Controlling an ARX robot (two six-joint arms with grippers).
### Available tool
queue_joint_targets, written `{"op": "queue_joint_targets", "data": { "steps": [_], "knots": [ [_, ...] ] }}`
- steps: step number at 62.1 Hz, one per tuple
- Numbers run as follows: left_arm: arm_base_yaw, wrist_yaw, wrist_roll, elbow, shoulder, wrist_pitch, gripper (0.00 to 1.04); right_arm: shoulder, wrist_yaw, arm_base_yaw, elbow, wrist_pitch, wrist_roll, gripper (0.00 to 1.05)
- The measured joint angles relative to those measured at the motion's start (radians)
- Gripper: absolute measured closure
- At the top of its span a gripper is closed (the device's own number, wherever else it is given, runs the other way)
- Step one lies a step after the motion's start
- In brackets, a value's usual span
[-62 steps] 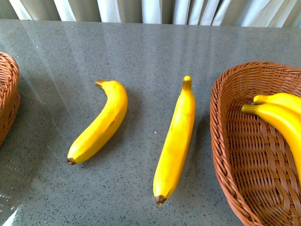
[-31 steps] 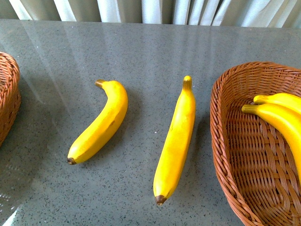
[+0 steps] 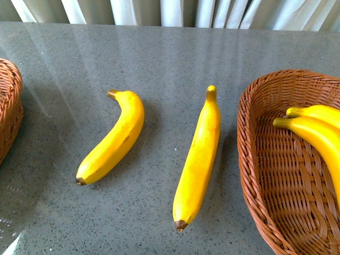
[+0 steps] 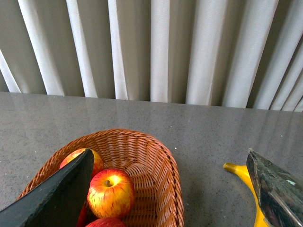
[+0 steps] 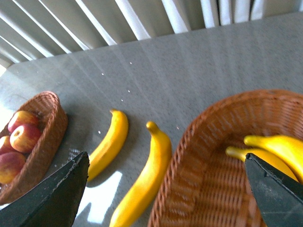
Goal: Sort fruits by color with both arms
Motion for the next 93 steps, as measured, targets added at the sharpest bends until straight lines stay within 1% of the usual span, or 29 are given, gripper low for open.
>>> {"op": "queue_joint_targets", "data": {
  "steps": [3,7,13,19,27,39,57,74,93],
  "knots": [
    [0.000,0.000,0.000,0.000,0.000,0.000,0.09,0.086,0.041,0.071,0.051,0.027,0.024,0.09],
    [0.000,0.000,0.000,0.000,0.000,0.000,0.09,0.210,0.122,0.166,0.119,0.060,0.047,0.09],
    [0.000,0.000,0.000,0.000,0.000,0.000,0.09,0.368,0.194,0.264,0.217,0.076,0.083,0.09],
    [0.000,0.000,0.000,0.000,0.000,0.000,0.09,0.555,0.241,0.348,0.363,0.022,0.151,0.09],
    [0.000,0.000,0.000,0.000,0.000,0.000,0.09,0.823,0.274,0.417,0.577,-0.094,0.273,0.09],
    [0.000,0.000,0.000,0.000,0.000,0.000,0.09,1.114,0.253,0.467,0.800,-0.192,0.414,0.09],
    [0.000,0.000,0.000,0.000,0.000,0.000,0.09,1.301,0.280,0.541,0.994,-0.308,0.452,0.09],
    [0.000,0.000,0.000,0.000,0.000,0.000,0.09,1.362,0.281,0.561,1.044,-0.333,0.473,0.09],
    [0.000,0.000,0.000,0.000,0.000,0.000,0.09,1.404,0.280,0.558,1.027,-0.325,0.474,0.09]
  ]
}}
